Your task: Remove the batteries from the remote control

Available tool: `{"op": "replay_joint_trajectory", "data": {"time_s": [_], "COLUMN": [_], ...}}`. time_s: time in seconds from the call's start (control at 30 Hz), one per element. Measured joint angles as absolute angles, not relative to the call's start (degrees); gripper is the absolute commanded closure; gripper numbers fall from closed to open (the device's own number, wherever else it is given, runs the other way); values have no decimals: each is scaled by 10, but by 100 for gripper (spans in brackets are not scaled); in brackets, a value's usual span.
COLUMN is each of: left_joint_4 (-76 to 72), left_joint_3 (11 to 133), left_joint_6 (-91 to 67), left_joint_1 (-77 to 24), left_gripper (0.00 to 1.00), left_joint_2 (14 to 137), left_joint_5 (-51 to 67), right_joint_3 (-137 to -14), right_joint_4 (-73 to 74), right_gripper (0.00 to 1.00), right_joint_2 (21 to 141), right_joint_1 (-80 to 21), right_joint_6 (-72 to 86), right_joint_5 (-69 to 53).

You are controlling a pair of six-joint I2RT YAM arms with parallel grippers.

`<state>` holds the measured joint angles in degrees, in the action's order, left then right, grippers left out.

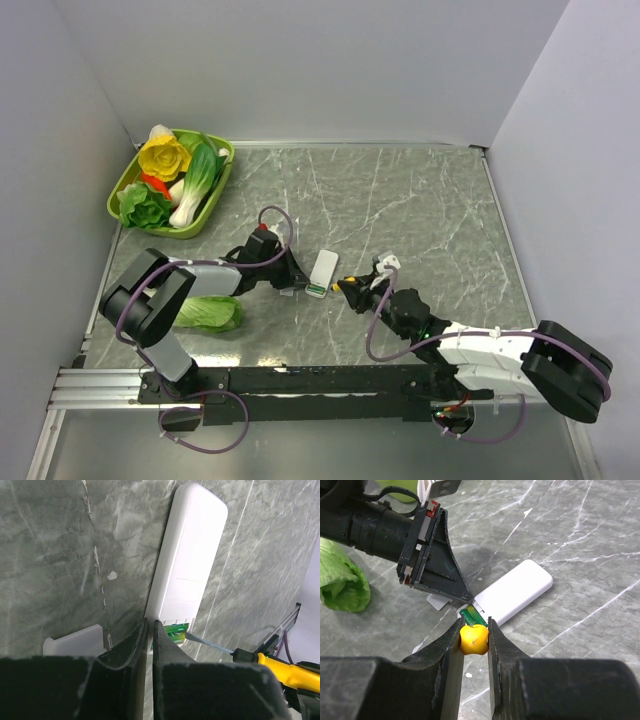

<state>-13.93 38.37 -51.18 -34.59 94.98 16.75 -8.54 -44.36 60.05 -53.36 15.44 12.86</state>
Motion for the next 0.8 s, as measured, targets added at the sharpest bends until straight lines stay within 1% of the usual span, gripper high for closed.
{"op": "replay_joint_trajectory", "data": {"time_s": [0.13, 0.37, 0.63, 0.8], "left_joint_4": [-155, -166, -169, -172], "left_joint_3": [376, 370, 368, 368], "left_joint_6": [-519, -524, -533, -539], "left_joint_1": [-346, -346, -349, -356], "left_gripper": [90, 90, 91, 91], "left_joint_2": [950, 950, 950, 952], "left_joint_5": [169, 169, 165, 163], "right_joint_3": [-60, -44, -35, -33], "right_joint_4": [-500, -610, -641, -618], "right_gripper": [100, 100, 100, 100], "right_joint_2": [613, 670, 679, 651], "right_joint_1": [-539, -542, -545, -545], "right_joint_6": [155, 151, 153, 177], "right_joint_5": [137, 149, 166, 201]}}
